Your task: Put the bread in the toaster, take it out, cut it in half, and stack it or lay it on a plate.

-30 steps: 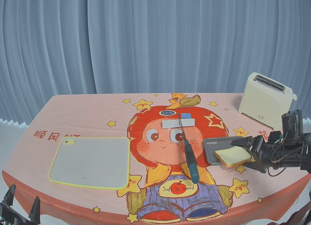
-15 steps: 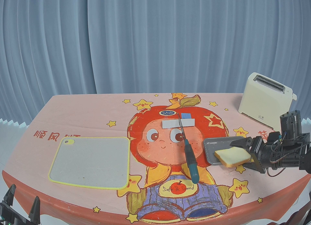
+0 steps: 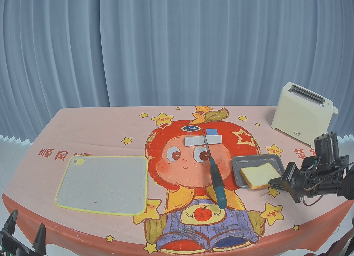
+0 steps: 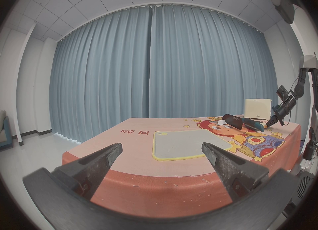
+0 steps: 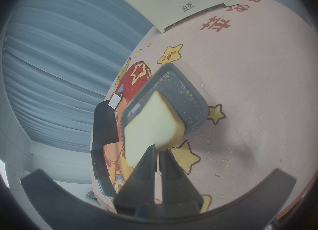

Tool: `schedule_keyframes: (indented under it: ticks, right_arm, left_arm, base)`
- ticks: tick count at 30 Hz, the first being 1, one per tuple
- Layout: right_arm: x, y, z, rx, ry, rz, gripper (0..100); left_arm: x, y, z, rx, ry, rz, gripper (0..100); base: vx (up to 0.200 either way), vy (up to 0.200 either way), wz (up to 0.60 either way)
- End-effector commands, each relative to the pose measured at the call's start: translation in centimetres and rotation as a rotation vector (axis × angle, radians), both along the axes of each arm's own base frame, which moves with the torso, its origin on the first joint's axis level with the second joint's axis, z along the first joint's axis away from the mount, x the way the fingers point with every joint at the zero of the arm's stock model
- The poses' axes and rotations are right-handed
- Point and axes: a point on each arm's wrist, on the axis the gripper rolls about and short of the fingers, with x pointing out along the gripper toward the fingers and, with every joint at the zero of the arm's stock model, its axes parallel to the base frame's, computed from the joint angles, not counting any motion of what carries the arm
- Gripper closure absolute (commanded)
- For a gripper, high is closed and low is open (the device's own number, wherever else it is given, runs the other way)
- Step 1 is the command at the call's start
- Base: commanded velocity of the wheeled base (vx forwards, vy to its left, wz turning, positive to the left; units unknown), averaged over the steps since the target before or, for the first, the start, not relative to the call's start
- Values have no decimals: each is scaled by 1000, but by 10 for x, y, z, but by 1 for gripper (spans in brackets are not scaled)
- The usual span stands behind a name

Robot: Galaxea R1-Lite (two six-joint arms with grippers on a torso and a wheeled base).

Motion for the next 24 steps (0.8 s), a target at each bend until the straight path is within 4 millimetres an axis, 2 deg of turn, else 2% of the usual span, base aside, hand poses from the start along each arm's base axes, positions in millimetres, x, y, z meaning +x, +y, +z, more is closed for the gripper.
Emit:
schedule_keyframes:
  ticks: [1, 4, 13, 24]
  right_arm:
    - [1, 0, -4, -7, 16, 0, 100]
    - [1, 0, 0, -2, -3, -1, 100]
    - [-7, -3, 33, 50, -145, 2, 100]
    - [-13, -5, 35, 30, -170, 22, 100]
  left_arm:
    - [1, 0, -5, 0, 19, 1, 0]
    - [1, 0, -5, 0, 19, 1, 0]
    - [1, 0, -5, 0, 19, 1, 0]
    - [1, 0, -5, 0, 19, 1, 0]
  base:
    - [0, 0, 0]
    - [0, 0, 0]
    - [0, 0, 0]
    - [0, 0, 0]
